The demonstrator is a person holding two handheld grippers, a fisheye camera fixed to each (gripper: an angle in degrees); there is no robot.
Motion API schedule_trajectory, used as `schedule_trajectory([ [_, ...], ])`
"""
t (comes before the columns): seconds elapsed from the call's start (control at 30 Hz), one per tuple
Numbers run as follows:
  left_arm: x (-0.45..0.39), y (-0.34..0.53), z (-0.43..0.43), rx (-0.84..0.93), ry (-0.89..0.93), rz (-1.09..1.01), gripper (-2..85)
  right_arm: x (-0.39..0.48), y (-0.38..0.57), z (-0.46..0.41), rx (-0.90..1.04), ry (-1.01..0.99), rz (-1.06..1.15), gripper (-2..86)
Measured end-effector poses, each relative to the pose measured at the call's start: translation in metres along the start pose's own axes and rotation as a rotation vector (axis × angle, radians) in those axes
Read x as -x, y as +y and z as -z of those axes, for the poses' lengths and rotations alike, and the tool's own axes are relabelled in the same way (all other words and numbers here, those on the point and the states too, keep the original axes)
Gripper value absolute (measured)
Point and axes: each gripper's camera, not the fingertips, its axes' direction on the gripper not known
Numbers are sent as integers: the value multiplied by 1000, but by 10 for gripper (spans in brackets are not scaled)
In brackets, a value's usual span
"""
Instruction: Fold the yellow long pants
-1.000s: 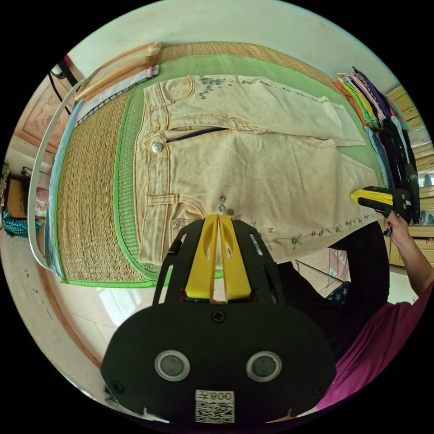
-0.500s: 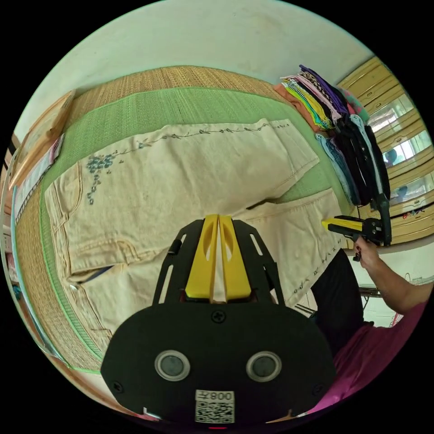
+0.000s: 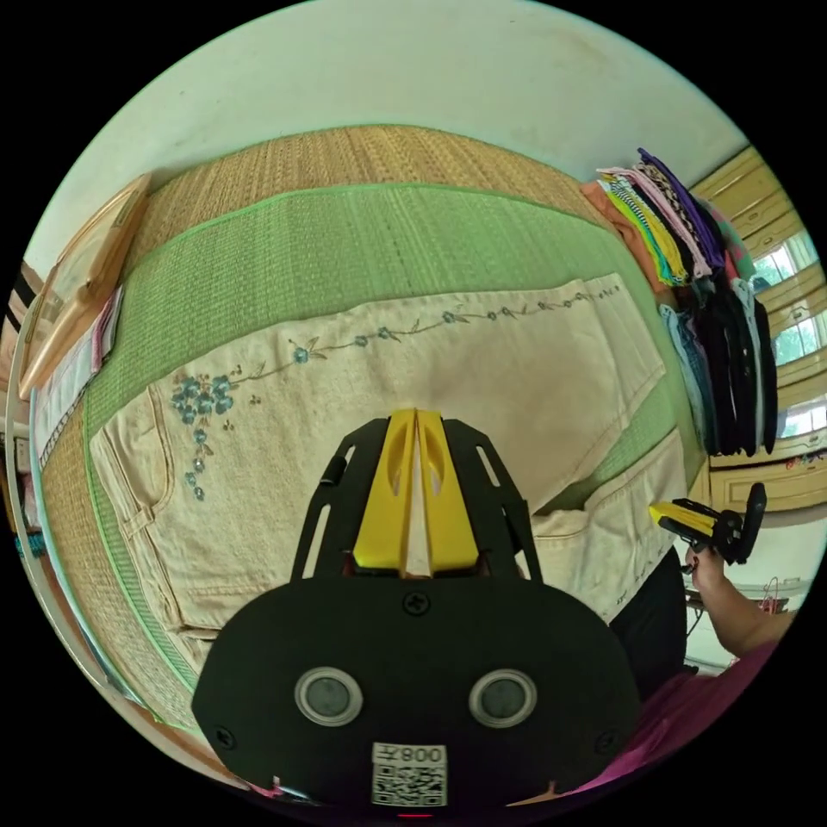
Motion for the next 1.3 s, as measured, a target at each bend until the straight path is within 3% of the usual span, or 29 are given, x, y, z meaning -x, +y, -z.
schedule_trajectory([
  [0.17, -35, 9, -30, 80, -77, -133, 1, -1, 9, -16, -24, 16, 8, 2],
  [0.37, -16, -27, -34, 57, -145, -64, 1, -3, 18, -34, -33, 19, -5, 2],
  [0.67, -24, 27, -15, -51, 54, -61, 0, -23, 31, -40, -46, 19, -87, 1],
  [0.8, -24, 48, -37, 29, 21, -78, 1, -61, 47, -47, -55, 96, -240, 1],
  [0.9, -20, 49, -38, 35, 30, -51, 1, -80, 44, -53, -94, 13, -237, 1],
  [1.17, -21, 61, -23, 26, 3, -53, 1, -94, 7, -56, -60, 28, -198, 0],
  [1.3, -22, 69, -19, 44, 26, -78, 1, -93, 0, -39, -167, -10, -200, 0],
])
